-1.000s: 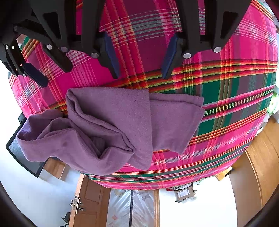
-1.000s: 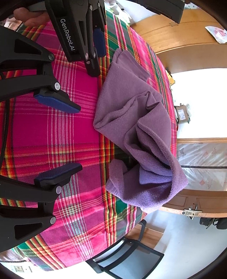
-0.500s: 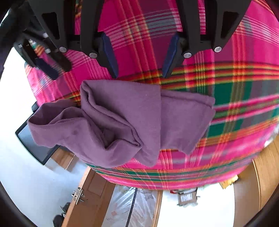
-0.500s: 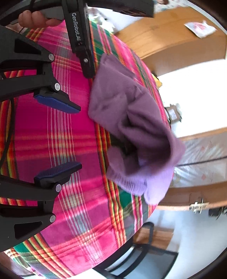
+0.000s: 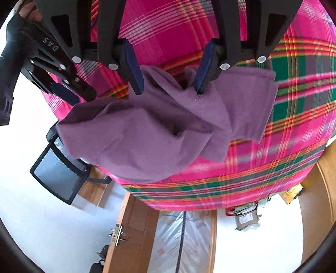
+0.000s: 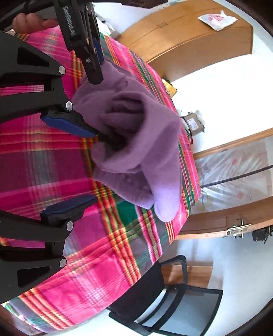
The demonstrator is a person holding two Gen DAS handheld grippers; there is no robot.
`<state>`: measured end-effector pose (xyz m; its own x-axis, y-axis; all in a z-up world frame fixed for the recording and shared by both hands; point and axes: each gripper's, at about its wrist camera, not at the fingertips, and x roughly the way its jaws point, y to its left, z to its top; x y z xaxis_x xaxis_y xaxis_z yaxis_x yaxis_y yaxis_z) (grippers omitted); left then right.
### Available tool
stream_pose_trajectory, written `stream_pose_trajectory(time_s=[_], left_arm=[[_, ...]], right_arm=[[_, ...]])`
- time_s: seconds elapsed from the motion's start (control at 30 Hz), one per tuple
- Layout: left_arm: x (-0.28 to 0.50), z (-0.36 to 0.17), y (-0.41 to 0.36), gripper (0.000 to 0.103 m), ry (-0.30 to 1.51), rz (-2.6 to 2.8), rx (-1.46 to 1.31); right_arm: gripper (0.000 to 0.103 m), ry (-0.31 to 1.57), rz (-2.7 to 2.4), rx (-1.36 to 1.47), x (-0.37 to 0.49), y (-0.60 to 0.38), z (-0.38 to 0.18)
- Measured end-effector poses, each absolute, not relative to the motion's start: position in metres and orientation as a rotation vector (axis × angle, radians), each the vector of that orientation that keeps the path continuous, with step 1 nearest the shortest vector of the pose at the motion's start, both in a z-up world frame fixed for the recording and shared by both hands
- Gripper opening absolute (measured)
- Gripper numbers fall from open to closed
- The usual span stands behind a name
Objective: Fold clothes
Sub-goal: 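Grasp a blanket edge with the right gripper while the left gripper grasps another edge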
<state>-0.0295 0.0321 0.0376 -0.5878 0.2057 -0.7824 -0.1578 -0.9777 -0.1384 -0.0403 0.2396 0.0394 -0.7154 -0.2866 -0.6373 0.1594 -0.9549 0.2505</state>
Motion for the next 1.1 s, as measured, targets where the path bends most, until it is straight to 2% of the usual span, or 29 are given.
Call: stream_pose_trajectory(time_s=[0.07,0.1,0.13,0.17,0.2,0.23,0.4,0.83,1.03,1.1], left_arm=[[-0.038,0.041,0.037,0.051,-0.071,2.626,-1.292],[-0.041,0.042,0.039,0.051,-0.063,2.626,-1.293],[-0.044,0.042,0.041,0.051,-0.055,2.625,-1.297],[-0.046,0.042,0.041,0.051,-0.053,2.623,-1.299],[-0.048,0.042,0.042,0.051,-0.055,2.619,-1.299],[-0.050,0.042,0.040,0.051,-0.060,2.616,-1.301],[-0.052,0.040,0.032,0.050,-0.100,2.606,-1.320],[-0.038,0.054,0.002,0.049,-0.231,2.637,-1.285],[-0.036,0.063,-0.033,0.049,-0.383,2.691,-1.247],[-0.035,0.064,-0.042,0.049,-0.415,2.698,-1.242]], right_arm=[[0.053,-0.275,-2.683,1.032,-0.047,0.243,0.043],[0.047,-0.274,-2.682,1.027,-0.049,0.243,0.046],[0.033,-0.258,-2.689,1.031,-0.052,0.242,0.047],[0.025,-0.242,-2.695,1.035,-0.054,0.241,0.048],[0.013,-0.226,-2.702,1.039,-0.057,0.241,0.049],[0.008,-0.217,-2.708,1.035,-0.059,0.240,0.051],[0.004,-0.256,-2.734,0.920,-0.061,0.244,0.068],[0.003,-0.341,-2.657,0.656,-0.076,0.236,0.118],[0.003,-0.347,-2.547,0.630,-0.083,0.217,0.129],[0.003,-0.413,-2.486,0.650,-0.087,0.217,0.127]])
